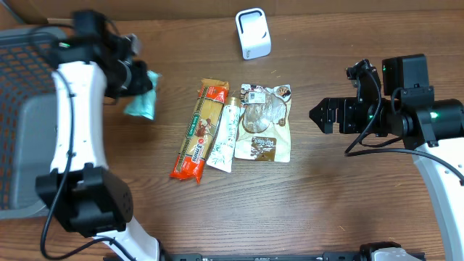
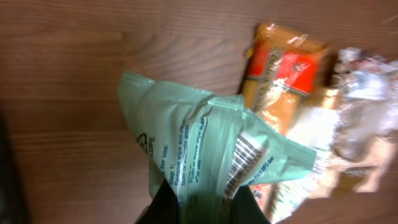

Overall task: Scan the item barcode
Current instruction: 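Carry the mint-green packet to the table left of the spaghetti and release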

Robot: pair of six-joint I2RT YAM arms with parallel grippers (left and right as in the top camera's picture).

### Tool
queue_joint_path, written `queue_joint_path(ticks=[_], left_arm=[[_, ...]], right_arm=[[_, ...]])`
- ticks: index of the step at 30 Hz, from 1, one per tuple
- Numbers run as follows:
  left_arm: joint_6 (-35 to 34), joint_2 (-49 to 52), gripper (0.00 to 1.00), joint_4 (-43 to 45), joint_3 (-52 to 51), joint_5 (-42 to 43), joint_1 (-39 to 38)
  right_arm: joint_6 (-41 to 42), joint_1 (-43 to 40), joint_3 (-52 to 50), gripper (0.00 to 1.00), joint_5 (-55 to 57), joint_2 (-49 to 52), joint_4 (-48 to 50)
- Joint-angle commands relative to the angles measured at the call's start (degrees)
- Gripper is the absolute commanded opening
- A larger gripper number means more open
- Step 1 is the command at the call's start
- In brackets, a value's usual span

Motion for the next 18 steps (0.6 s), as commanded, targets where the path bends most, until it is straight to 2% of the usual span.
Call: queue_joint_path(ticks=[1,5,11,18], left_arm=[[-2.9,-0.9,0.04,6.6,-10.0,-5.2,-2.6],[-5.1,-0.9,0.04,17.5,-21.2,-5.2,-4.1],[-12.7,-0.9,0.04,31.8,-35.4,-4.4,-6.6],[-16.0,-0.9,0.05,44.0,-44.2,-0.7,-11.3]], right_arm=[[-0.3,0.3,1.4,1.0,-0.1,0.0,0.3],[-0.3,0.3,1.4,1.0,-0.1,0.0,0.3],[-0.3,0.3,1.4,1.0,-0.1,0.0,0.3],[-0.3,0.3,1.4,1.0,-0.1,0.0,0.3]])
